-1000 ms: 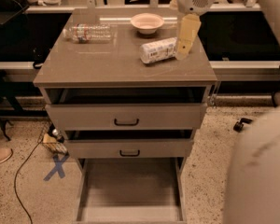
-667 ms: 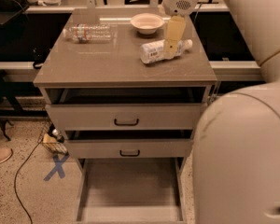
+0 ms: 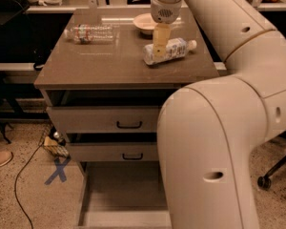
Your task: Place blue plastic bottle into bottom drawer
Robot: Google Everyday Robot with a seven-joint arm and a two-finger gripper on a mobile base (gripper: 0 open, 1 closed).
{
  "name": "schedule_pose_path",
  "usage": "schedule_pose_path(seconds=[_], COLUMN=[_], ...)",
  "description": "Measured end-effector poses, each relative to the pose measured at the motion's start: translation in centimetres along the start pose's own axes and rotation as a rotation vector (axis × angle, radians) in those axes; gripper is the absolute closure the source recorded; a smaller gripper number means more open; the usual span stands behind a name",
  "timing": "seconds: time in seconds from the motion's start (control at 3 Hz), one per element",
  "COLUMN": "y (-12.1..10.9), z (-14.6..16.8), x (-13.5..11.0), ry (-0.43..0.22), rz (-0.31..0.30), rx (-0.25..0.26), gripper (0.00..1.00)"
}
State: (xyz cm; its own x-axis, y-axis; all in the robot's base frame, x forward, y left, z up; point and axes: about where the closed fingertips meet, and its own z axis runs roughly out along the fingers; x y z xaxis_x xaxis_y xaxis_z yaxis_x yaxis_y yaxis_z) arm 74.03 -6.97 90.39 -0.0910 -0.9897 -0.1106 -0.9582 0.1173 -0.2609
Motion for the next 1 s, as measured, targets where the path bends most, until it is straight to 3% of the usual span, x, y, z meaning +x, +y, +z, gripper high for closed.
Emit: schedule_pose_path(seconds=[1.0], y=[-1.5], z=[6.4], x=[2.9], ry=[0.067], rz=[0.140], rx=[-0.063], gripper=[0.00])
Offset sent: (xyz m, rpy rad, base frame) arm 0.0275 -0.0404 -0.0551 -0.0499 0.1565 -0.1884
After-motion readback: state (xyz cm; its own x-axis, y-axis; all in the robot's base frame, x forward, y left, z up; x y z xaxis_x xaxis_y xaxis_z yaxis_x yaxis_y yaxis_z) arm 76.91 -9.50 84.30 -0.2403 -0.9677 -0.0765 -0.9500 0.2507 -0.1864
